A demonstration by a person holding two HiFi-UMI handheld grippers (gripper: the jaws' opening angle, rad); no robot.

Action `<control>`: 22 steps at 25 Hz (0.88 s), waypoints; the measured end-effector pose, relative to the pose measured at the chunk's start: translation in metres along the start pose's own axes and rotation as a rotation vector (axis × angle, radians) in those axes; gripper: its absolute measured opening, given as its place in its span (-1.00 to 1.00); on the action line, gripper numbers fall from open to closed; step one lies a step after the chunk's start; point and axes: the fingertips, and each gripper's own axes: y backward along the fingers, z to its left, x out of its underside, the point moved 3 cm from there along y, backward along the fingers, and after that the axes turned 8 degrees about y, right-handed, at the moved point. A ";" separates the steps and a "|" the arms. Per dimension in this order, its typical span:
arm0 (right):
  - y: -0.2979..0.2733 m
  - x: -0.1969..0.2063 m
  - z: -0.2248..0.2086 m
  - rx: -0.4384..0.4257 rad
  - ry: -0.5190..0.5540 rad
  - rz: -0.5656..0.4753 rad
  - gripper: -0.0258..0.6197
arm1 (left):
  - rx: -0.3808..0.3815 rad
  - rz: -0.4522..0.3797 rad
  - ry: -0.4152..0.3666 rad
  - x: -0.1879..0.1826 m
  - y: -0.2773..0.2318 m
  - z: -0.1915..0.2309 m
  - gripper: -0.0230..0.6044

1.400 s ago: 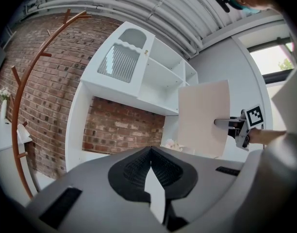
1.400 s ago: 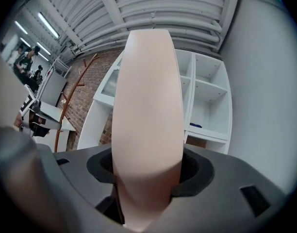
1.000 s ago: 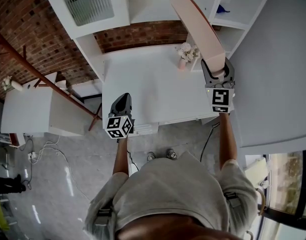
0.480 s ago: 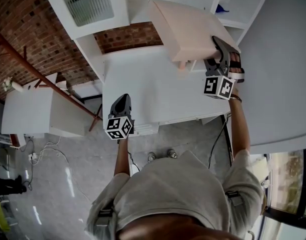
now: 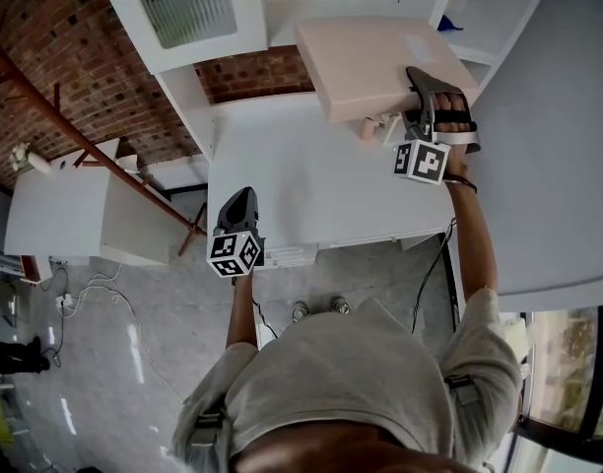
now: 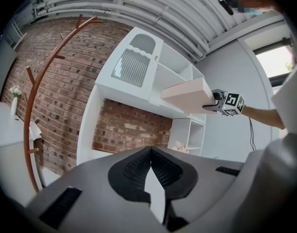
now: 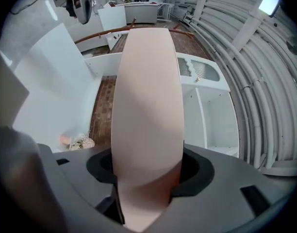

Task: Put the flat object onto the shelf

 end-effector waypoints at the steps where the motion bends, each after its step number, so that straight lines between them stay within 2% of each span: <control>1: -0.004 0.000 0.002 -0.006 0.002 0.003 -0.04 | -0.005 -0.001 0.001 0.000 0.001 0.002 -0.88; 22: -0.100 -0.017 0.024 -0.077 0.009 0.077 0.00 | -0.111 -0.028 0.008 -0.006 0.020 0.038 -0.88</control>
